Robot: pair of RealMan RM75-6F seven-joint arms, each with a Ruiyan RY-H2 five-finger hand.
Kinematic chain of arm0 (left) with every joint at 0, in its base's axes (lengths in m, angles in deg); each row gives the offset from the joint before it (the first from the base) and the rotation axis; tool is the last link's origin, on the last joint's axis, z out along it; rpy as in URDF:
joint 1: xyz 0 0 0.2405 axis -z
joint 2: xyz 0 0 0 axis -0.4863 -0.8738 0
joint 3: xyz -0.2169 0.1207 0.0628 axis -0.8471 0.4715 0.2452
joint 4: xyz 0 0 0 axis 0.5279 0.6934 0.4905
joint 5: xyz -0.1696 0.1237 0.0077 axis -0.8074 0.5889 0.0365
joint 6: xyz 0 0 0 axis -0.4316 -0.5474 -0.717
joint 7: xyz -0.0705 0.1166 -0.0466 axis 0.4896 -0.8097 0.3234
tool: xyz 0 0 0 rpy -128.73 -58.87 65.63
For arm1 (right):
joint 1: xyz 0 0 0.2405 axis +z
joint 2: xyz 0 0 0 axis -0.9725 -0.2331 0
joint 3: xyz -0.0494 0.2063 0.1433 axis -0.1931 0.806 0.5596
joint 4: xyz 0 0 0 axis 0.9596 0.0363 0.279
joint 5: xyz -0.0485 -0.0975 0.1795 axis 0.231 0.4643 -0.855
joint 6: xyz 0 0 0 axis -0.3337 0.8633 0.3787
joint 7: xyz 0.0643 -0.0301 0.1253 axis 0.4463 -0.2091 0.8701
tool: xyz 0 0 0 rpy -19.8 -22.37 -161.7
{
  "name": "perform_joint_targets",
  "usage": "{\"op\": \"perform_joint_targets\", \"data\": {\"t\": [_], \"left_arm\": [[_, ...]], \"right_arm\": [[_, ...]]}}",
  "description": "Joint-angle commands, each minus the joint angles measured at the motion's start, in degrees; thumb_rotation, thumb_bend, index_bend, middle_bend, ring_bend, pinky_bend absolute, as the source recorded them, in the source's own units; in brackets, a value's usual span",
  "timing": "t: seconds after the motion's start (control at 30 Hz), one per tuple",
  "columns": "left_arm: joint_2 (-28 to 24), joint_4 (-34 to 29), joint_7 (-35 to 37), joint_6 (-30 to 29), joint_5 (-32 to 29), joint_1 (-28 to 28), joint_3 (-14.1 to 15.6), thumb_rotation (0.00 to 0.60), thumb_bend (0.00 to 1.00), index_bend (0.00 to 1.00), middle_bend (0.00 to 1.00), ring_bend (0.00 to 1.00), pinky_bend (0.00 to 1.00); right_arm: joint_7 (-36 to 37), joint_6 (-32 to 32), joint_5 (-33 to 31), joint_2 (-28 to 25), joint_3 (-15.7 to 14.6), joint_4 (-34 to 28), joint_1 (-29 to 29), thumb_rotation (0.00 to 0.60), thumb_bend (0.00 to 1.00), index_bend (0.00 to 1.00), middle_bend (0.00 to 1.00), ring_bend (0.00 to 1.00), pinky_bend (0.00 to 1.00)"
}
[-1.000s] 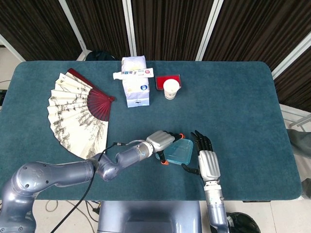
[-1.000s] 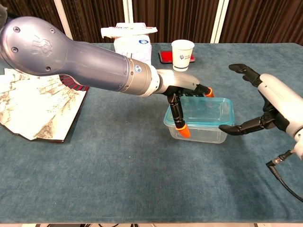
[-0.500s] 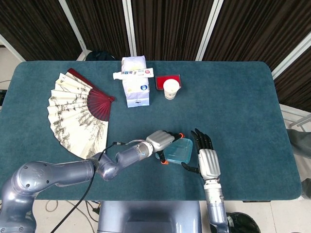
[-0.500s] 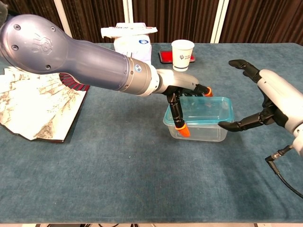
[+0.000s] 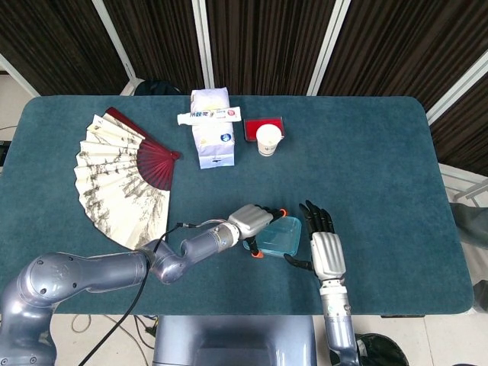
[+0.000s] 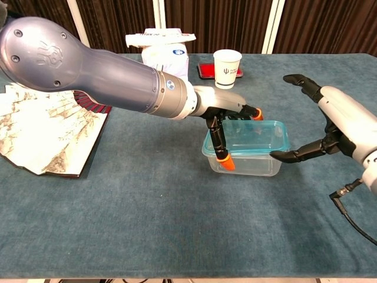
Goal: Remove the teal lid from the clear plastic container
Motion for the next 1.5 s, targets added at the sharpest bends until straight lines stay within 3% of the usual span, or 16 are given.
{"op": "perform_joint_targets", "data": {"t": [0.03,0.33,0.7,1.03,1.2,1.3,1.37,1.5], "left_arm": [[0.09,0.04,-0.12,-0.14,0.02,0.07,0.17,0.600,0.22,0.19,0.23,0.24,0.41],[0.44,0.21,-0.53,-0.73,-0.27,0.22,0.80,0.600,0.21,0.16,0.21,0.22,0.39],[0.13,-0.12,-1.32,-1.62,-0.93,0.55,1.04,0.600,0.11,0.03,0.07,0.13,0.30],[-0.40,-0.77,-1.89,-2.57,-1.91,0.70,1.13,0.600,0.11,0.00,0.04,0.10,0.29],[-0.47,-0.98,-2.05,-3.52,-2.14,0.64,0.76,0.600,0.05,0.00,0.02,0.09,0.26],[-0.48,-1.11,-2.39,-3.78,-2.09,0.70,0.78,0.600,0.04,0.00,0.00,0.07,0.25],[-0.46,-1.07,-2.57,-3.90,-2.15,0.71,0.83,0.600,0.04,0.00,0.00,0.06,0.24],[-0.45,-0.93,-3.07,-4.28,-2.39,0.63,1.14,0.600,0.01,0.00,0.00,0.01,0.18]], "right_arm": [[0.04,0.03,-0.13,-0.06,0.26,-0.22,0.08,0.600,0.30,0.00,0.00,0.00,0.00],[-0.27,0.10,-0.68,0.10,1.06,-0.87,0.46,0.600,0.30,0.00,0.00,0.00,0.00],[-0.43,-0.11,-0.81,-0.17,1.28,-1.55,0.54,0.600,0.30,0.00,0.00,0.00,0.00],[-1.31,0.13,-1.24,-0.37,1.01,-1.97,0.58,0.600,0.30,0.00,0.00,0.00,0.00],[-0.94,0.20,-1.24,-0.44,0.95,-1.83,0.59,0.600,0.30,0.00,0.00,0.00,0.00],[-0.38,-0.04,-0.64,-0.24,0.85,-1.55,0.68,0.600,0.30,0.10,0.06,0.03,0.00],[-0.10,-0.17,-0.24,-0.19,0.77,-1.37,0.75,0.600,0.30,0.25,0.14,0.09,0.00],[0.77,-0.40,0.56,-0.24,0.55,-1.08,0.79,0.600,0.30,0.45,0.23,0.12,0.00]]}}
